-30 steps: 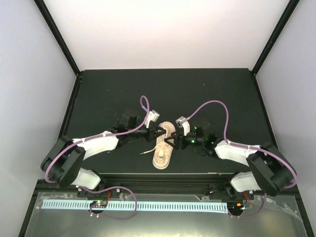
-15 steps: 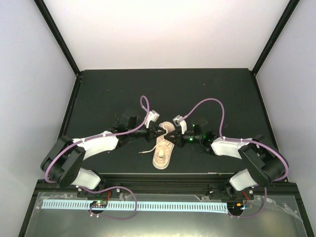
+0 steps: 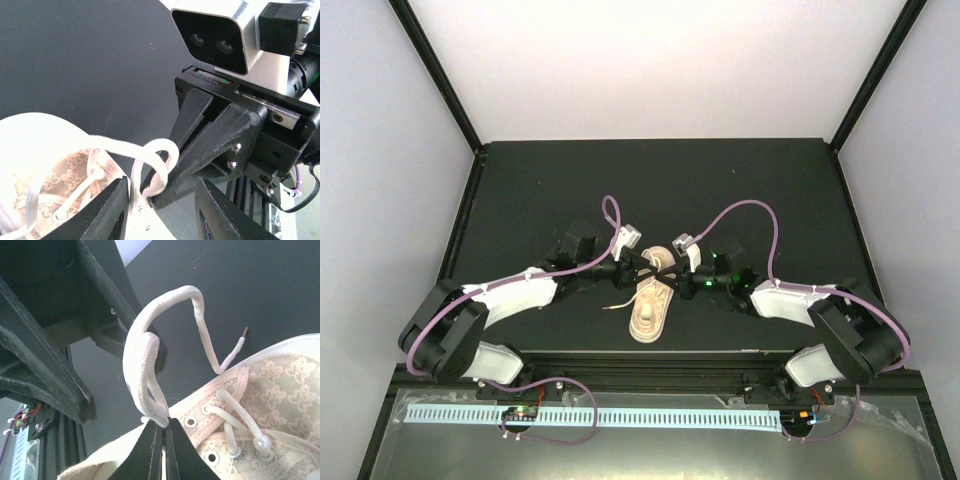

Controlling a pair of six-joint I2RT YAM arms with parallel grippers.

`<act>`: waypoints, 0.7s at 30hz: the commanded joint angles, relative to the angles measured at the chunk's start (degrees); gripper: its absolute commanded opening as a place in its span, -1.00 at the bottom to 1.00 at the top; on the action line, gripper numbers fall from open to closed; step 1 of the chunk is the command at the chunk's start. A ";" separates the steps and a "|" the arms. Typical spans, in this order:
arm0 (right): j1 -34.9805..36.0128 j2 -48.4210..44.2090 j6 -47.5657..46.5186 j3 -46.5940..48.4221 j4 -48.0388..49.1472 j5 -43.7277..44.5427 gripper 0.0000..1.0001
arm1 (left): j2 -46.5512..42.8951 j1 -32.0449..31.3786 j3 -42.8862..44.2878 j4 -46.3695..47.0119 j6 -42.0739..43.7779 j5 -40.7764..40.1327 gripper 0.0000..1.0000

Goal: Tie the shoes

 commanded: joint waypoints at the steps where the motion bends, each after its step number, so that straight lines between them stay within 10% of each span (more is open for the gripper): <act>1: -0.40 -2.95 -2.42 -1.36 -0.47 3.19 -0.97 | -3.63 1.01 -1.67 -1.75 1.47 -1.18 -0.23; 21: -0.44 -4.95 -2.17 -2.74 -0.72 3.00 -0.97 | 9.20 2.16 3.89 -2.65 0.88 -4.48 -0.64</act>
